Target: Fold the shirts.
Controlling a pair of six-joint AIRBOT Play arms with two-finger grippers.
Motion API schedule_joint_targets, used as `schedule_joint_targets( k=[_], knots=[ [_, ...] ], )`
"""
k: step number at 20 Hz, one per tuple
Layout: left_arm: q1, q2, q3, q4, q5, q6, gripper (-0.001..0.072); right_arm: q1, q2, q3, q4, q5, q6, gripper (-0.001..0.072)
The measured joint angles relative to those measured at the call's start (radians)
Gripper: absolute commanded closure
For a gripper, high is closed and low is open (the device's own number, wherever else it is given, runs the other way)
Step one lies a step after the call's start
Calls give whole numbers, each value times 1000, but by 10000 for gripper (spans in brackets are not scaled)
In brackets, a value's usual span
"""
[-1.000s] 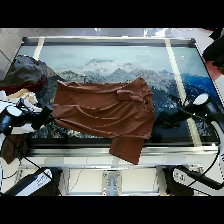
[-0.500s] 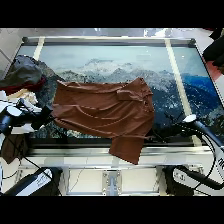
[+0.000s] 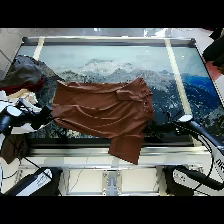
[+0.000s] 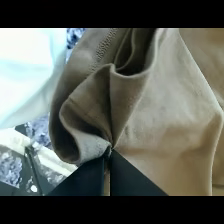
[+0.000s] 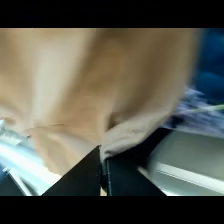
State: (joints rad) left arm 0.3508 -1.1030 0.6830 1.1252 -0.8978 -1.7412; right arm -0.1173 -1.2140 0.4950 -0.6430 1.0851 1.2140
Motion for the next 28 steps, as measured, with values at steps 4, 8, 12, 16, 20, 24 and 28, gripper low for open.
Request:
schedule_joint_targets(
  k=[4,8,12,16,20,24,28],
  knots=[
    [2,69,72,-1,-59,174,697,20,95,116,88,148,-89,697],
    [2,242,239,1,-154,341,697,25,311,376,106,314,-66,697],
    [37,459,481,69,-187,408,699,27,542,771,-27,364,48,698],
    [94,578,728,225,-213,402,700,27,630,1156,-250,319,134,700],
    [89,576,846,204,-275,396,699,27,596,1349,-388,330,169,699],
    [68,458,819,3,-382,405,699,27,449,1392,-444,405,179,699],
    [-16,254,716,-103,-428,438,699,27,203,1374,-471,437,177,698]
  ],
)
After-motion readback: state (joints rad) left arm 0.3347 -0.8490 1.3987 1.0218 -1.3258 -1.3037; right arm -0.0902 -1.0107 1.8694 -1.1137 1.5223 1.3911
